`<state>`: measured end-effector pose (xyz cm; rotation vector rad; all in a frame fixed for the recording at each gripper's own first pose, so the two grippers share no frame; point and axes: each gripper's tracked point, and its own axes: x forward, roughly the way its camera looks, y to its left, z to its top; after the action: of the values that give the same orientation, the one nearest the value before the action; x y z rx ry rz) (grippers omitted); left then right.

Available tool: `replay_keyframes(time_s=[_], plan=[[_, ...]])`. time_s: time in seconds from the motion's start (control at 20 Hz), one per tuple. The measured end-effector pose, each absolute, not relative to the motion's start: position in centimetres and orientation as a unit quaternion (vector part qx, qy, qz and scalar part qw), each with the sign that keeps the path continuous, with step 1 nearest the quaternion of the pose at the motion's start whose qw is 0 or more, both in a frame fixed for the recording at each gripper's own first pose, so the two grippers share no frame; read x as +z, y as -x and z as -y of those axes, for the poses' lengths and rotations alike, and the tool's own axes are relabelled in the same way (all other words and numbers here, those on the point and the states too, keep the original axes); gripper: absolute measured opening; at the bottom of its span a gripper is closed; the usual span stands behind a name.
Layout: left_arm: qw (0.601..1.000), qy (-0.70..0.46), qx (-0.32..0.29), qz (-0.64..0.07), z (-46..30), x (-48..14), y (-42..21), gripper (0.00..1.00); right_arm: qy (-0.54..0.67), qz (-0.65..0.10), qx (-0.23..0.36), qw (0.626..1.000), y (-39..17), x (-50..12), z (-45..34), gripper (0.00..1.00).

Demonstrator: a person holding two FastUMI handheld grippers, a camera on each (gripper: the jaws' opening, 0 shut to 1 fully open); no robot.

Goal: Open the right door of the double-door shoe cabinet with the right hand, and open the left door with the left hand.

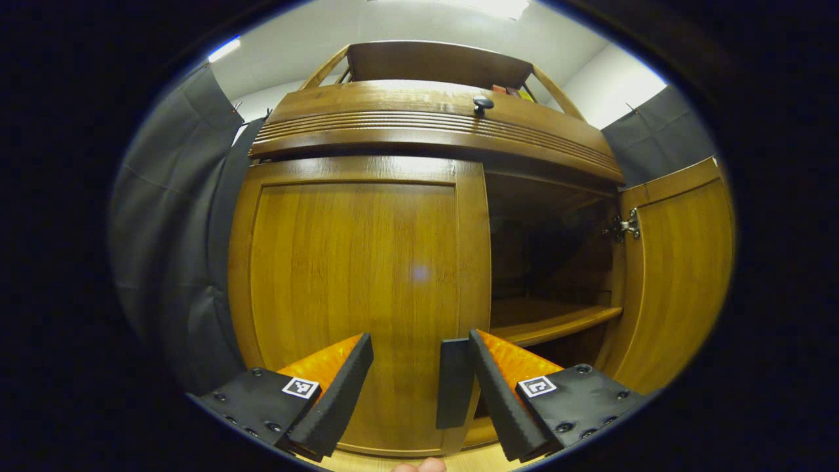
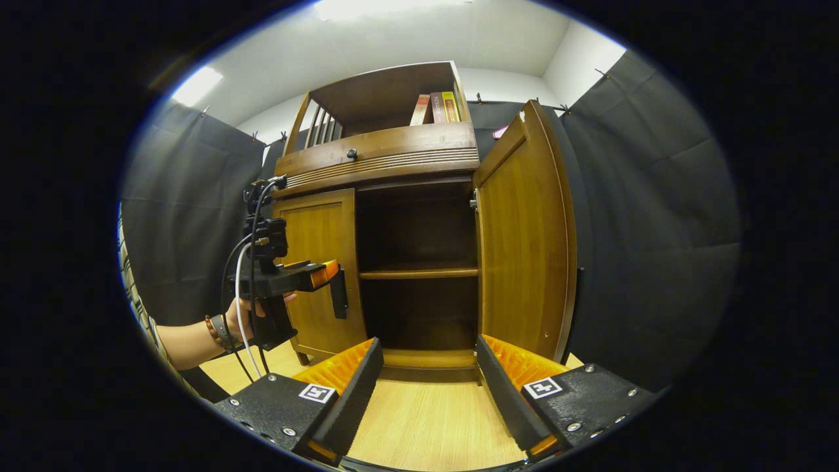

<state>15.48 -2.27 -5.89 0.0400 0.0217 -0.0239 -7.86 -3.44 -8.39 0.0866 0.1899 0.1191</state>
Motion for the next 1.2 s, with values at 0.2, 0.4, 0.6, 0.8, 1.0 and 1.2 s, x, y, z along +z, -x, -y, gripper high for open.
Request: replay_keyframes(time_s=[0.2,0.4,0.6,0.8,1.0,1.2], plan=[[1.0,-0.025,-0.014,-0.012,2.6,-5.9,-15.4,0.87,-0.052,-0.095,0.063,0.992,7.5,-8.4,3.2,1.0],[0.998,-0.025,-0.038,-0.03,3.9,-7.2,-15.4,0.87,-0.047,-0.093,0.065,0.992,7.2,-8.2,3.2,1.0],[0.998,-0.028,-0.02,-0.043,3.4,-8.2,-16.6,0.87,-0.045,-0.097,0.061,0.992,7.3,-8.7,3.4,0.89],[0.998,-0.031,-0.013,-0.046,2.9,-8.6,-17.7,0.96,-0.047,-0.1,0.053,0.992,7.2,-9.1,4.0,0.89],[0.998,-0.023,0.003,-0.061,2.7,-10.0,-18.0,0.96,-0.046,-0.098,0.049,0.993,6.9,-9.2,4.2,0.89],[0.996,-0.031,0.003,-0.086,2.5,-12.0,-18.0,0.95,-0.044,-0.099,0.047,0.993,6.6,-9.4,4.3,0.89]])
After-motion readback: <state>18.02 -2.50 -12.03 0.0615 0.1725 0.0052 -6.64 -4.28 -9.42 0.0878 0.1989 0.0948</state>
